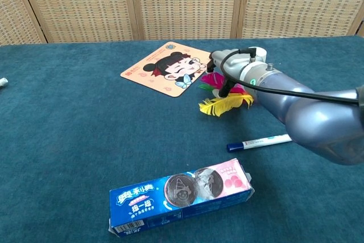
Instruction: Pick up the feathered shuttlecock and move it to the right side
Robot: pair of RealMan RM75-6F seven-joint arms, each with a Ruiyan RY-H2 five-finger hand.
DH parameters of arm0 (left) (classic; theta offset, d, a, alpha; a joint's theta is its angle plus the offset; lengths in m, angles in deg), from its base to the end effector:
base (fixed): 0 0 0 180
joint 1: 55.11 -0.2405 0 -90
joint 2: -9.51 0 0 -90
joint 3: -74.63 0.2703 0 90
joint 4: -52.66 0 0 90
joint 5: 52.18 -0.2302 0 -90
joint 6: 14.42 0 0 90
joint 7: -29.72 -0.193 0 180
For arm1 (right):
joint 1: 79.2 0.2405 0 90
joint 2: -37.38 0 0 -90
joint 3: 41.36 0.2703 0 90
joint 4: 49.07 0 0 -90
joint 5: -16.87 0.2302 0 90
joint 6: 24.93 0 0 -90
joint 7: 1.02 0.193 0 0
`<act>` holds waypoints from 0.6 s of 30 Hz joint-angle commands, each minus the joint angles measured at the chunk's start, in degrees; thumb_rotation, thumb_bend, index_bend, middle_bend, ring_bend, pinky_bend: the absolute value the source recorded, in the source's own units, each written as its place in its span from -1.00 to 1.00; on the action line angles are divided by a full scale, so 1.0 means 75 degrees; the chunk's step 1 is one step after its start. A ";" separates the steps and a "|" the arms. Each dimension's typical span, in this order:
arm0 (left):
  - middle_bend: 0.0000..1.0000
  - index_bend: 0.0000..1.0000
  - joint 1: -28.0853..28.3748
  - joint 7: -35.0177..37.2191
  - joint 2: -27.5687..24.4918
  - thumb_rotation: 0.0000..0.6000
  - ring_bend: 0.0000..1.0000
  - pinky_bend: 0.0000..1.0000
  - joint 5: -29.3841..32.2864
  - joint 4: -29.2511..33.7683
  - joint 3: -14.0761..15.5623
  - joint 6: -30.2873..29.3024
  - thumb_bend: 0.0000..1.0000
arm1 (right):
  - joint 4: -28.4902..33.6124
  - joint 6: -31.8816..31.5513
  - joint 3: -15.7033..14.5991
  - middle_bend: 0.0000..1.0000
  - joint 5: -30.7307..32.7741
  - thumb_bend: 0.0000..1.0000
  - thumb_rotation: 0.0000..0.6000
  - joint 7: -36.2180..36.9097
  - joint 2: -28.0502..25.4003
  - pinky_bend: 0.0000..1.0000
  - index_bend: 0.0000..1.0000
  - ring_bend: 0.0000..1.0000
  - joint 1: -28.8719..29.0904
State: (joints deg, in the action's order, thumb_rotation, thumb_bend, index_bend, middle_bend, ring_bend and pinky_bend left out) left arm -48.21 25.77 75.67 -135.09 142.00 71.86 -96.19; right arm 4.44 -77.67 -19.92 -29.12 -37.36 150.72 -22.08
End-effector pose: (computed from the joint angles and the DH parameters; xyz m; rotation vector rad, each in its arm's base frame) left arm -0.3449 0.2450 0.1336 -1.4156 -0.8826 -0.8079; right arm -0.0934 -0.4790 -0.1295 1.6963 -0.8750 0.7765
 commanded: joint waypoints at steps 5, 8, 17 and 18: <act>-1.00 -1.00 0.0020 -0.0014 0.0010 1.00 -1.00 -1.00 -0.0009 -0.0001 0.0015 0.0039 -0.69 | 0.0048 -0.0052 -0.0033 -0.89 0.0007 -0.19 1.00 -0.0020 0.0005 -0.85 -0.10 -1.00 -0.0062; -1.00 -1.00 0.0017 -0.0013 0.0010 1.00 -1.00 -1.00 -0.0021 0.0005 0.0021 0.0029 -0.69 | 0.0089 -0.0103 -0.0053 -0.84 -0.0008 -0.19 1.00 -0.0043 0.0002 -0.84 -0.05 -1.00 -0.0092; -1.00 -1.00 0.0008 -0.0022 -0.0001 1.00 -1.00 -1.00 -0.0097 0.0044 0.0054 -0.0011 -0.69 | 0.0250 -0.0255 -0.0054 -0.79 -0.0051 -0.19 1.00 -0.0101 -0.0082 -0.82 0.02 -1.00 -0.0175; -1.00 -1.00 0.0009 -0.0023 -0.0001 1.00 -1.00 -1.00 -0.0095 0.0045 0.0054 -0.0010 -0.69 | 0.0308 -0.0279 -0.0040 -0.79 -0.0050 -0.18 1.00 -0.0133 -0.0118 -0.82 0.02 -1.00 -0.0174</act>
State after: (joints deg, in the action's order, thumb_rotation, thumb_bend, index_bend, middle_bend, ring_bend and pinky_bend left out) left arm -48.14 25.61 75.66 -135.80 142.33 72.27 -96.26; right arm 6.45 -79.58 -20.33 -29.47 -38.16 150.06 -23.37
